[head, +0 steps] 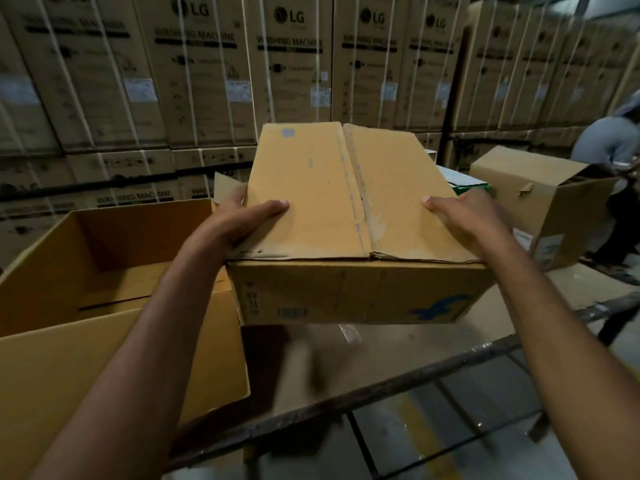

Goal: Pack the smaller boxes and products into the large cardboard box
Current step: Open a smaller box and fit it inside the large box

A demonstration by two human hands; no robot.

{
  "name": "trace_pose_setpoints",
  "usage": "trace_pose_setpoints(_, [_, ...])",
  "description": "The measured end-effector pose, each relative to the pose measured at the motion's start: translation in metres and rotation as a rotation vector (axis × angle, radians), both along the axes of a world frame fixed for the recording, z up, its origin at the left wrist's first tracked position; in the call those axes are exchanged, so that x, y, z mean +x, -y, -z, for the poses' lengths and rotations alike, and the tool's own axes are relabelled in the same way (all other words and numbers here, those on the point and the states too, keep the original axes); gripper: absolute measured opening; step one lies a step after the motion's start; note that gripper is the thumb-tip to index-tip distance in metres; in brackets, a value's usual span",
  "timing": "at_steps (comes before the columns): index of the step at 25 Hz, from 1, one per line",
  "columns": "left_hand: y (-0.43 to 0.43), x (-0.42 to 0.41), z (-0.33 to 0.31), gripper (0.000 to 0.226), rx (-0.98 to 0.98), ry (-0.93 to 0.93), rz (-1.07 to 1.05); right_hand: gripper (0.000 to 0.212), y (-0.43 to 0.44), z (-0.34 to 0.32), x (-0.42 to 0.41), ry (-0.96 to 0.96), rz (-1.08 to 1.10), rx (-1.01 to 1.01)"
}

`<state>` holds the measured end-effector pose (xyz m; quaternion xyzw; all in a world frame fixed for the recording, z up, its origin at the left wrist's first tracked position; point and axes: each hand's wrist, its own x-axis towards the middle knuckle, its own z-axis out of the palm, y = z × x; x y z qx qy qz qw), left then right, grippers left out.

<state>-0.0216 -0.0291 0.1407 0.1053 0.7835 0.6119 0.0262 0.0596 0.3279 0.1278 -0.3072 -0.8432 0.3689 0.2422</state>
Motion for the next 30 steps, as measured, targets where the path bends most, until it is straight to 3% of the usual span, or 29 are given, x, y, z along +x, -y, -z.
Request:
trace_pose_setpoints(8, [0.196,-0.032,-0.075,0.069,-0.078,-0.168,-0.168,0.09,0.181,-0.062,-0.075,-0.166,-0.218,0.001])
trace_pose_setpoints(12, [0.301,-0.057,-0.083,0.063,-0.091,-0.211,-0.241,0.098,0.288,-0.066,-0.133,-0.191,-0.289,-0.014])
trace_pose_setpoints(18, [0.392,-0.098,-0.033,0.059,-0.04,-0.14,-0.31,0.092,0.393,-0.029,-0.199,-0.112,-0.337,-0.018])
trace_pose_setpoints(24, [0.423,-0.138,0.046,0.07,-0.021,-0.022,-0.302,0.081,0.42,0.028,-0.238,0.04,-0.358,0.002])
trace_pose_setpoints(30, [0.426,-0.16,0.092,0.084,-0.129,0.134,-0.3,0.078,0.431,0.081,-0.257,0.183,-0.376,0.02])
